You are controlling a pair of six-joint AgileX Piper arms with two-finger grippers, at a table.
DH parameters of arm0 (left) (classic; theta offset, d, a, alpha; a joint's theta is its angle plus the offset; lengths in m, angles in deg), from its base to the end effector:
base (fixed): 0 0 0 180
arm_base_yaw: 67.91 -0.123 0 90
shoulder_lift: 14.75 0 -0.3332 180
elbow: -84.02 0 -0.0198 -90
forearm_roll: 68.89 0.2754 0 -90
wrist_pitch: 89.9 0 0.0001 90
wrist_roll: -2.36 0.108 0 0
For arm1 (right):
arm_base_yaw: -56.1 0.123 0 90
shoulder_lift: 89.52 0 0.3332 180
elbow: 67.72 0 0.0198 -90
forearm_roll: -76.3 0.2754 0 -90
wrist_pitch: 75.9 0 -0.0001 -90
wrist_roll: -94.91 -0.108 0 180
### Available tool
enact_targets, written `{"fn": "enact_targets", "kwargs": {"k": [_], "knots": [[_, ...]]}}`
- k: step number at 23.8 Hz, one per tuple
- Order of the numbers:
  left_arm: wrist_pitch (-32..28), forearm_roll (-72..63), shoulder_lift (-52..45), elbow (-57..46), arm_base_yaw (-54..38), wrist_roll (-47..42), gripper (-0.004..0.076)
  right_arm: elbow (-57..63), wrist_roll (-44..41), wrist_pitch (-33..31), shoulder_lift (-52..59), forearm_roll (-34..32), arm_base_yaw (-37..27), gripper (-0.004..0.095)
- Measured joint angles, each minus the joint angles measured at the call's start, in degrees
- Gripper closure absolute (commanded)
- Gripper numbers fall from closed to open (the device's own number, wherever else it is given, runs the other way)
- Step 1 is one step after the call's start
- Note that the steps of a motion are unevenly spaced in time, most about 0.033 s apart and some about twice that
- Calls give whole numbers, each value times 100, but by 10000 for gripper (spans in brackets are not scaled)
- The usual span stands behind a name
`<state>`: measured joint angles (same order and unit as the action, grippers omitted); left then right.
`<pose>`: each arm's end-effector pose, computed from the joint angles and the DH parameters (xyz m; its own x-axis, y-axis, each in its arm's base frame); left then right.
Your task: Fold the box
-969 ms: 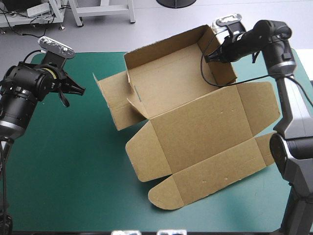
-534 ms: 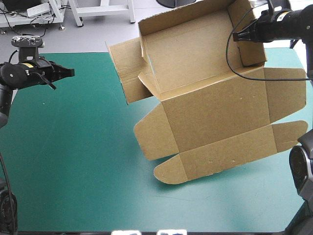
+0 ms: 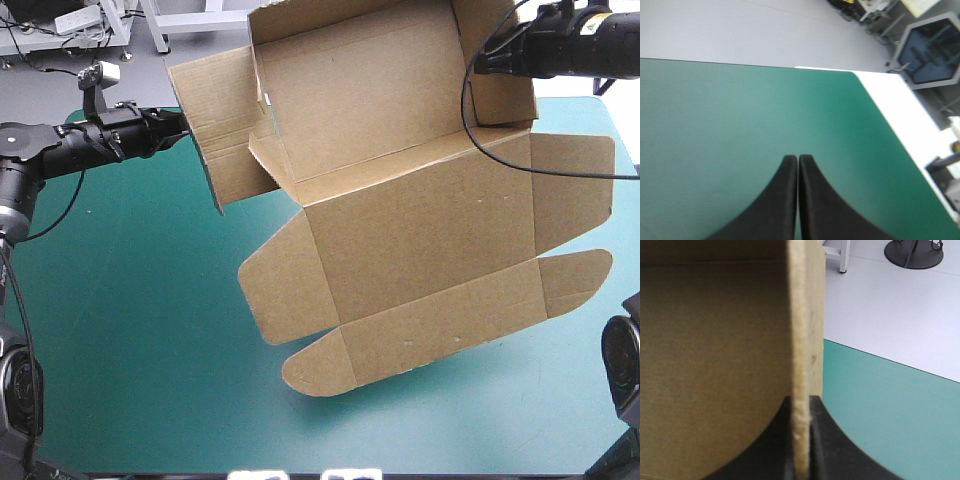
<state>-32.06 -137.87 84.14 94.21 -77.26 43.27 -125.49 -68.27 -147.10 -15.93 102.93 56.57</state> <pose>0.3933 -0.0218 0.4467 -0.5914 -0.2399 -0.7699 0.4630 0.6807 -0.5677 0.3738 0.0489 0.5938 -0.4112 -0.1238 -0.9031 -0.4414 0.8939 0.0785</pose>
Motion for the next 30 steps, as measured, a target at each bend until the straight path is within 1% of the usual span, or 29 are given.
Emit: {"fn": "enact_targets", "kwargs": {"k": [1, 2, 6, 7, 10, 14, 16, 18, 21, 24, 30], "knots": [[299, -383, 0, 0, 0, 83, 729, 0, 0, 0, 0, 0, 0, 929], [470, -542, 0, 0, 0, 127, 729, 0, 0, 0, 0, 0, 0, 929], [1073, -1093, -5, 0, 0, 218, 729, 0, -14, 0, 0, 0, 0, 929], [1138, -1264, -5, 0, 0, 216, 729, 0, -14, 0, 0, 0, 0, 929], [1160, -1663, -12, 0, 0, 223, 729, 0, -19, 5, 0, 0, 0, 929], [1160, -1757, -128, 0, 0, 223, 722, 0, -24, 91, 0, -6, 0, 921], [1160, -1777, -220, 0, 0, 223, 692, 0, -24, 118, -19, -6, 0, 921], [1173, -1748, -323, 0, 0, 223, 615, 0, -24, 124, -48, 0, 0, 921], [1190, -1596, -467, 0, 0, 223, 552, 0, -24, 163, -159, 0, 0, 920], [1209, -1574, -536, 0, 0, 223, 522, 0, -24, 202, -255, 6, 0, 917], [1221, -1553, -601, 0, 0, 213, 520, 0, -34, 373, -331, 44, 35, 917]]}}
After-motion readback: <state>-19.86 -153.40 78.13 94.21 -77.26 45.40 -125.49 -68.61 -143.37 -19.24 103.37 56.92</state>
